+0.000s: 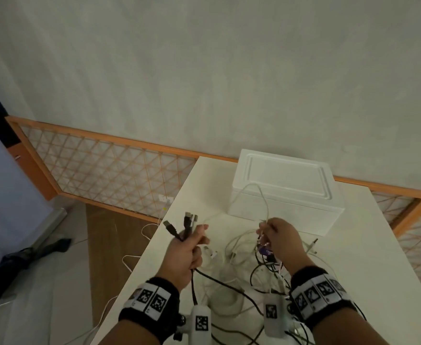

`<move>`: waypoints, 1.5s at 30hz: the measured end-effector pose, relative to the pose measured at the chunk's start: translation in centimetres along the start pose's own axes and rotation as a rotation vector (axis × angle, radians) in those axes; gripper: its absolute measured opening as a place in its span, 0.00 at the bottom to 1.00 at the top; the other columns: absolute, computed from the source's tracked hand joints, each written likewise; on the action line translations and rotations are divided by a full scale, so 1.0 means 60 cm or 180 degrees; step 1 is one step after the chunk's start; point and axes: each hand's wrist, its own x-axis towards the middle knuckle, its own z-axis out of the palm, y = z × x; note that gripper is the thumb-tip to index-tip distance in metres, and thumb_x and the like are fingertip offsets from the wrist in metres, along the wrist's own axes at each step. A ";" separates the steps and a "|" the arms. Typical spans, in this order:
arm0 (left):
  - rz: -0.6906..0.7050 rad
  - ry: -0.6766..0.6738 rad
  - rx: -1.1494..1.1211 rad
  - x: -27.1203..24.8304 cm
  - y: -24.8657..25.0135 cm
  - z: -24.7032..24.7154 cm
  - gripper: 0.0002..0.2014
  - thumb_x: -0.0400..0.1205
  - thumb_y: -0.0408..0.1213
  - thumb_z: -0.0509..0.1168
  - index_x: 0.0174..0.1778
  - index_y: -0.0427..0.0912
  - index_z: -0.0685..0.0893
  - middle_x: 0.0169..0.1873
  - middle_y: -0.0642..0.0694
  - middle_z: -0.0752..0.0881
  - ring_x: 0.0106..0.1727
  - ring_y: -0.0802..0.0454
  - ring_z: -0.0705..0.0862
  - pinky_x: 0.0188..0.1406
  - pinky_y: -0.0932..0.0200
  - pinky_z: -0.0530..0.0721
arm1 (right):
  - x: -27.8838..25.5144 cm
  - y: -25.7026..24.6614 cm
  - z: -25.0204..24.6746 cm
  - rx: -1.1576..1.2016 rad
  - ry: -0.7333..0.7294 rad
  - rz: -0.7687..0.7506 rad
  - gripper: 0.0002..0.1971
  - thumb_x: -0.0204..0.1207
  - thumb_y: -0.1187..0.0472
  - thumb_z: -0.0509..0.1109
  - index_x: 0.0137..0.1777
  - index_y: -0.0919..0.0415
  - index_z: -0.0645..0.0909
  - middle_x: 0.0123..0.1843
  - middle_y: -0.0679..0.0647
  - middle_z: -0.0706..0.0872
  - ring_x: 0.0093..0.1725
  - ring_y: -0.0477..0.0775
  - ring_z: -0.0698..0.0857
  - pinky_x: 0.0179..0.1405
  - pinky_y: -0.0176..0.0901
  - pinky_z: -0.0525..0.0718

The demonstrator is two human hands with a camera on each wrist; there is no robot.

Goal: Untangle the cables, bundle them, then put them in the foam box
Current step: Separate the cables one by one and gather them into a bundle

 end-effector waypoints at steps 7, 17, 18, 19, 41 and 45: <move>-0.0170 -0.0315 0.0571 0.005 -0.026 0.079 0.14 0.78 0.31 0.71 0.58 0.45 0.85 0.24 0.57 0.83 0.16 0.59 0.61 0.16 0.65 0.59 | -0.019 -0.051 0.015 0.0090 -0.0436 -0.0269 0.12 0.78 0.64 0.67 0.34 0.51 0.79 0.34 0.46 0.87 0.33 0.42 0.80 0.38 0.40 0.80; 0.0451 0.0183 0.0631 0.011 0.012 0.108 0.04 0.79 0.38 0.71 0.42 0.42 0.90 0.32 0.49 0.91 0.17 0.60 0.65 0.18 0.66 0.63 | -0.030 0.008 0.032 -0.2097 -0.0681 -0.0481 0.07 0.77 0.62 0.64 0.39 0.52 0.79 0.38 0.48 0.84 0.45 0.52 0.83 0.39 0.36 0.72; 0.0482 0.0201 0.0293 0.016 0.027 0.101 0.05 0.80 0.36 0.69 0.43 0.39 0.89 0.35 0.47 0.91 0.16 0.60 0.61 0.17 0.65 0.59 | -0.028 0.033 0.024 -0.2214 -0.0698 -0.0253 0.08 0.76 0.63 0.63 0.37 0.51 0.76 0.38 0.49 0.83 0.45 0.53 0.83 0.40 0.38 0.73; 0.0558 0.0209 0.0045 0.019 0.043 0.096 0.05 0.81 0.34 0.68 0.43 0.38 0.87 0.37 0.45 0.92 0.16 0.61 0.60 0.16 0.65 0.58 | -0.029 0.055 0.015 -0.2254 -0.0639 -0.0057 0.09 0.76 0.62 0.63 0.37 0.49 0.74 0.40 0.49 0.84 0.45 0.53 0.84 0.40 0.39 0.74; -0.0553 -0.0684 0.0335 0.041 -0.082 0.141 0.04 0.79 0.30 0.68 0.47 0.38 0.87 0.23 0.48 0.75 0.15 0.59 0.63 0.14 0.66 0.62 | -0.034 -0.065 -0.047 -0.0773 0.0265 -0.0579 0.10 0.81 0.63 0.62 0.45 0.65 0.84 0.39 0.56 0.89 0.41 0.56 0.87 0.46 0.51 0.85; -0.0488 -0.0520 0.1385 0.049 -0.098 0.163 0.09 0.76 0.43 0.74 0.38 0.43 0.85 0.14 0.57 0.72 0.15 0.59 0.67 0.24 0.63 0.68 | -0.051 -0.117 -0.061 0.0293 0.0561 -0.0807 0.10 0.82 0.66 0.61 0.43 0.57 0.82 0.38 0.52 0.90 0.37 0.49 0.89 0.36 0.38 0.84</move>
